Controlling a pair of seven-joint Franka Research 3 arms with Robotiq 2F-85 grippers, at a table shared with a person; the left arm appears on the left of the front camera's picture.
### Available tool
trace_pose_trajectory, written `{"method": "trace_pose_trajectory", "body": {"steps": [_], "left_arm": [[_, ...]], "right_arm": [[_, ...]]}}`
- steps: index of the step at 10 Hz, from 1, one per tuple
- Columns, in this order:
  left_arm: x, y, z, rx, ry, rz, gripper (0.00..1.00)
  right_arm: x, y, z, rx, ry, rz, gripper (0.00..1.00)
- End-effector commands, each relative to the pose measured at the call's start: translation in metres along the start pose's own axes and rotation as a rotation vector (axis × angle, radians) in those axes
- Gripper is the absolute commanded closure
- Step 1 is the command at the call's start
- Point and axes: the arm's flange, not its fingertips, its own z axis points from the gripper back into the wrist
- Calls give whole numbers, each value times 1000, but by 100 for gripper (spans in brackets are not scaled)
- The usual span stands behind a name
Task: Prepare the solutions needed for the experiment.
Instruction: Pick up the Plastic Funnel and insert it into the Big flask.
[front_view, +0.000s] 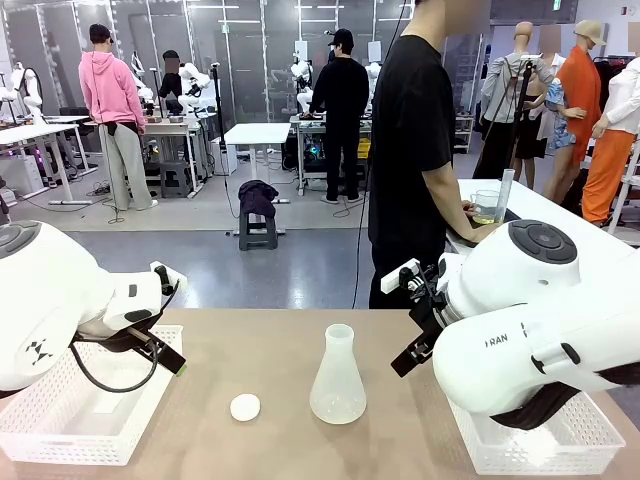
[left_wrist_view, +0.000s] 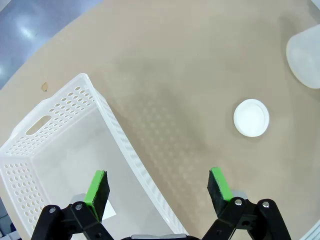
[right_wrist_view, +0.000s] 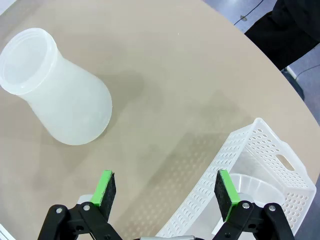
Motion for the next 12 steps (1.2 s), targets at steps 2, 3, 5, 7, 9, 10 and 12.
{"method": "trace_pose_trajectory", "body": {"steps": [2, 3, 5, 7, 9, 10, 12], "left_arm": [[3, 8, -2, -95, -43, 15, 0], [5, 18, -1, -176, -78, 48, 0], [9, 42, 0, -303, -111, 132, 0], [14, 66, -3, -428, -138, 210, 0], [17, 79, -4, -524, -157, 207, 0], [10, 60, 25, -423, -143, 219, 0], [10, 60, 25, -423, -143, 219, 0]], "right_arm": [[5, -19, -2, 113, -49, -104, 0], [5, -33, 2, 202, -96, -174, 0], [7, -53, 8, 288, -153, -264, 0], [13, -69, 12, 386, -206, -354, 0], [21, -71, 13, 381, -209, -340, 0], [14, -69, 40, 357, -194, -368, 0], [14, -69, 40, 357, -194, -368, 0]]}}
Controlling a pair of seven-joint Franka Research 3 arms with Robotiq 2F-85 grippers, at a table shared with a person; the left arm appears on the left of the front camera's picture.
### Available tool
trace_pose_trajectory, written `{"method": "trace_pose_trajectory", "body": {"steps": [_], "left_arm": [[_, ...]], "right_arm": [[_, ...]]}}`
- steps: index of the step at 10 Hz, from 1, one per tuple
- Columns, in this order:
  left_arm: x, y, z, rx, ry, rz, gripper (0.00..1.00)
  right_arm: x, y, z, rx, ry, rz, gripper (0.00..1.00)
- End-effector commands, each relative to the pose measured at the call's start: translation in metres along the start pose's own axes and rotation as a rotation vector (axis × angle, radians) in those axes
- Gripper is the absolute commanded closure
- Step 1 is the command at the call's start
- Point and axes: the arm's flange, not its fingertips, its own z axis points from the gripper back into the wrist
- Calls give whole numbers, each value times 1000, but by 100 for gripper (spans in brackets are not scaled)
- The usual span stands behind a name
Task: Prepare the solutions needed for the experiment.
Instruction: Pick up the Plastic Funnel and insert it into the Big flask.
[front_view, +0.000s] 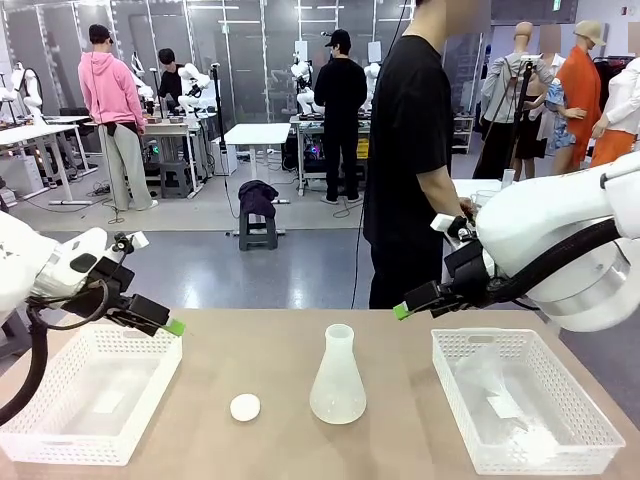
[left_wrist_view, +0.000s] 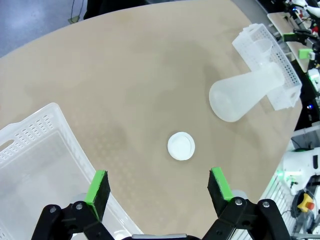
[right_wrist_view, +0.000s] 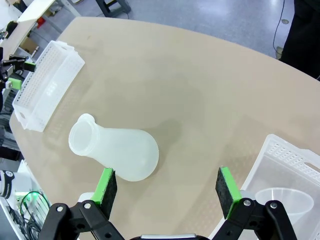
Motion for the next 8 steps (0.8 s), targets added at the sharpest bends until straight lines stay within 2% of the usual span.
{"method": "trace_pose_trajectory", "body": {"steps": [1, 2, 3, 4, 5, 8], "left_arm": [[-1, -9, 1, 38, 3, 5, 0], [0, 0, 0, 0, 0, 0, 0], [4, 11, 0, -242, -40, 157, 0], [6, 28, 0, -389, -86, 285, 0], [8, 38, -1, -515, -100, 337, 0], [8, 44, 6, -738, -150, 431, 0]], "right_arm": [[-1, 4, 3, -13, -1, -1, 0], [0, 0, 0, 0, 0, 0, 0], [1, -9, -2, 126, -59, -142, 0], [-1, -21, -4, 198, -99, -246, 0], [-1, -28, -4, 280, -133, -322, 0], [1, -37, -1, 433, -191, -535, 0]]}}
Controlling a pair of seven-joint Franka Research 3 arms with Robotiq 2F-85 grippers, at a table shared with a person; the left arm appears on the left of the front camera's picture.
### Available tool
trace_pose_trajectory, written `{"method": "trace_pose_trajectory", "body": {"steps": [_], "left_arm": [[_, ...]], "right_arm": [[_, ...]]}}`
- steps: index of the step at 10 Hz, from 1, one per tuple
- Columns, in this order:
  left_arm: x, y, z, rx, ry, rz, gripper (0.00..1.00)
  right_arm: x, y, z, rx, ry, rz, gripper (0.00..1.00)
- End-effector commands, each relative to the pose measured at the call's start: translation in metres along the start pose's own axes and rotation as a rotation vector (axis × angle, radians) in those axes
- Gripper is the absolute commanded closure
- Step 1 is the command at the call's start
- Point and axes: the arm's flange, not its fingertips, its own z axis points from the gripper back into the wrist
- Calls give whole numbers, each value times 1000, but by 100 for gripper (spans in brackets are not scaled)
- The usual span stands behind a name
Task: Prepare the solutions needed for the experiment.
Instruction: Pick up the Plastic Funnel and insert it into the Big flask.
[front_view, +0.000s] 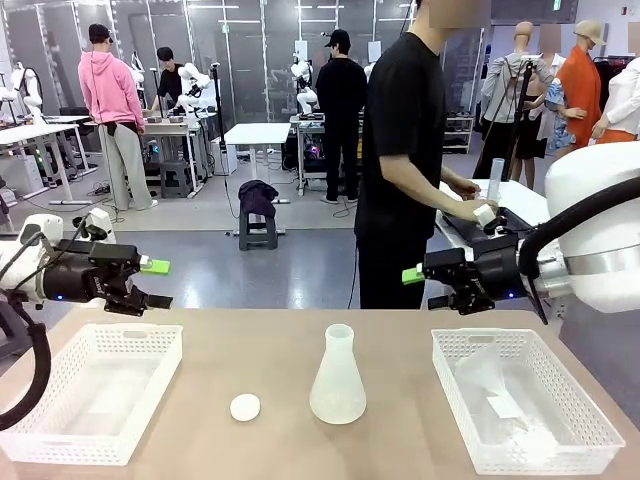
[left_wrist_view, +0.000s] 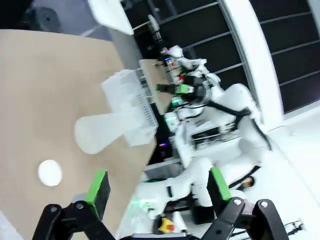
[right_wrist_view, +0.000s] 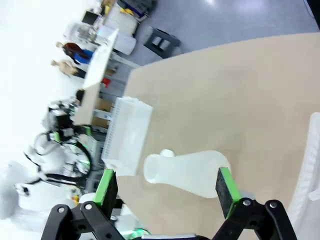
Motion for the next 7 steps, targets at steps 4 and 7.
{"method": "trace_pose_trajectory", "body": {"steps": [4, 7], "left_arm": [[-1, 18, 22, -178, -5, 115, 0], [-4, 18, 36, -301, 8, 106, 0]], "right_arm": [[3, -22, -11, 336, -32, -270, 0], [4, -41, -6, 420, -19, -353, 0]]}}
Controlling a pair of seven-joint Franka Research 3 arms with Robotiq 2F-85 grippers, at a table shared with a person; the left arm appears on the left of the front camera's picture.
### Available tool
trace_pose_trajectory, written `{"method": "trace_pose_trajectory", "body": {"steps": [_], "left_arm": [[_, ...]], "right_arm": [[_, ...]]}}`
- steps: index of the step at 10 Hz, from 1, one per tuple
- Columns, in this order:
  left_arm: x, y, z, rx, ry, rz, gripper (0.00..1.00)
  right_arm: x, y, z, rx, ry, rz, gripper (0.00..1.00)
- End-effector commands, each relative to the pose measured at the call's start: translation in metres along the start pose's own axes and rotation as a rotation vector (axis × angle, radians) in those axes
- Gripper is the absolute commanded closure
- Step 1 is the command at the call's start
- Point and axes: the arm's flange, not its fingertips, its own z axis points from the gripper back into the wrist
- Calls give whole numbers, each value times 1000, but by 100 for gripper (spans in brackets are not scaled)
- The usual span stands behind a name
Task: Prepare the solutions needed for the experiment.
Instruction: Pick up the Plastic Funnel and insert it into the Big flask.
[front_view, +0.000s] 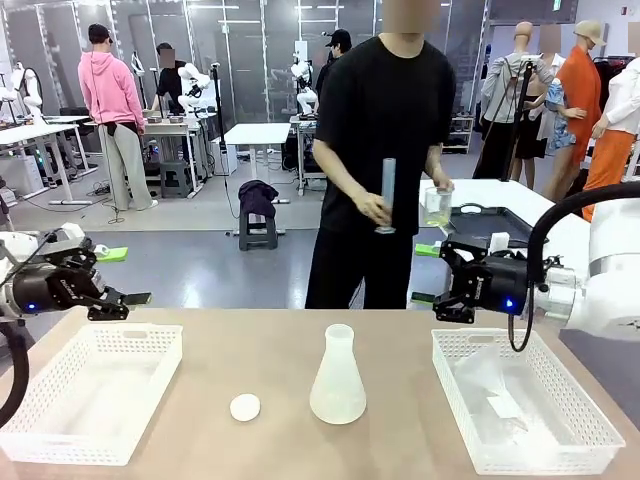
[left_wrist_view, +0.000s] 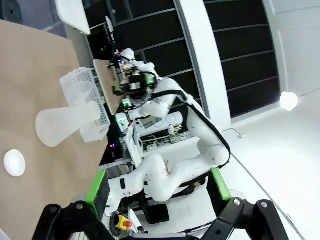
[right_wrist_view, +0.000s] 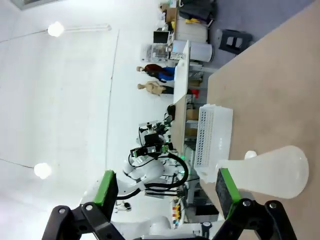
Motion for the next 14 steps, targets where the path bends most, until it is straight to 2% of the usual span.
{"method": "trace_pose_trajectory", "body": {"steps": [1, 4, 5, 6, 10, 12, 14], "left_arm": [[4, 3, 3, -45, 39, 24, 0], [4, 11, 4, -23, 75, 66, 0], [4, 12, 4, -17, 92, 66, 0], [-5, 13, 1, -29, 38, 44, 0], [-5, 13, 1, -29, 38, 44, 0], [-5, 13, 1, -29, 38, 44, 0], [-5, 13, 1, -29, 38, 44, 0]], "right_arm": [[10, 6, 7, 7, 5, 10, 0], [8, 10, 13, -24, 24, 47, 0], [8, -6, 10, 9, 11, 5, 0], [8, -6, 10, 9, 11, 5, 0], [7, -6, 13, -8, 14, 17, 0], [32, 19, 20, -118, 131, 207, 0], [56, 39, 13, -169, 234, 282, 0]]}}
